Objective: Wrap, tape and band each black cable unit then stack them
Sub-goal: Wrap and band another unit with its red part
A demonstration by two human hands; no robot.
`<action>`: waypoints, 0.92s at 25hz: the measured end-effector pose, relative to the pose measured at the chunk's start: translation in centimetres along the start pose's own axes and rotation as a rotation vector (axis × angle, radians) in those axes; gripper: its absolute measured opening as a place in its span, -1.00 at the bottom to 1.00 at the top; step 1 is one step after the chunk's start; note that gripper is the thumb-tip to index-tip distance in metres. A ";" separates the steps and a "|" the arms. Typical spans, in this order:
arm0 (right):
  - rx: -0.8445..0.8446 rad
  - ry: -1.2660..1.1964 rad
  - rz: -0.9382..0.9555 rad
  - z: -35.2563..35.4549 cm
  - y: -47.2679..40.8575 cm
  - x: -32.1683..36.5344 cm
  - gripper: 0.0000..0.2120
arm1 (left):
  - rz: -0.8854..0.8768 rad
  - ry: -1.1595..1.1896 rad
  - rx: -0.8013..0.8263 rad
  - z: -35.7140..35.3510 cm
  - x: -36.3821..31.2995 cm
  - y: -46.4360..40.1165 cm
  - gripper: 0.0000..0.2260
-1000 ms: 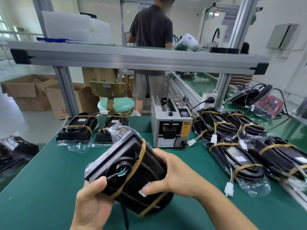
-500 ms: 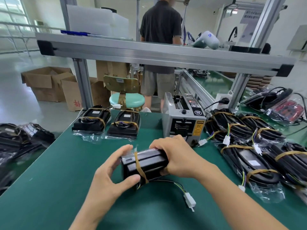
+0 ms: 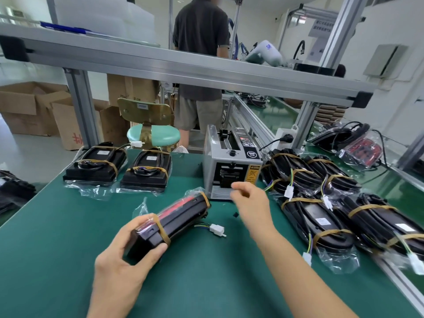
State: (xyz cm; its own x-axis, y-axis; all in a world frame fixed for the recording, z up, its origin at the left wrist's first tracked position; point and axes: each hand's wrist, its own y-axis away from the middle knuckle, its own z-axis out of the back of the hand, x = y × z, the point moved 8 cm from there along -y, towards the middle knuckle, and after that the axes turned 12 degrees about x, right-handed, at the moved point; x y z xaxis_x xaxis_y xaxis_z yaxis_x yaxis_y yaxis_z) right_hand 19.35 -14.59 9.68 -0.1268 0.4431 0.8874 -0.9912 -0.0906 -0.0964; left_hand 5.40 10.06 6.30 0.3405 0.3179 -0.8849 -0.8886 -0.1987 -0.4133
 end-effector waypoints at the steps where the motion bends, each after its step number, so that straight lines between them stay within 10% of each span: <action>1: -0.091 -0.125 -0.119 0.9 -0.7 -1.3 -0.86 | -0.006 -0.031 0.002 -0.2 -0.3 0.1 -0.43; 19: -0.315 -0.654 -0.518 -0.9 -6.4 -4.1 -0.90 | -0.018 -0.057 -0.003 -0.5 -0.8 0.7 -0.37; 23: -0.045 -0.674 -0.361 -1.4 -2.1 -0.2 -0.85 | 0.005 -0.027 -0.028 -0.4 -0.8 0.6 -0.37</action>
State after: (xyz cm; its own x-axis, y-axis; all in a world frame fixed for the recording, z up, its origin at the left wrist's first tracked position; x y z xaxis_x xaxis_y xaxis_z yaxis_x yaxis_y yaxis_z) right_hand 21.40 -13.24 9.09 0.2416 -0.2031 0.9489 -0.9691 -0.0008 0.2466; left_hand 4.76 9.38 6.66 0.3270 0.3415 -0.8812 -0.8815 -0.2258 -0.4147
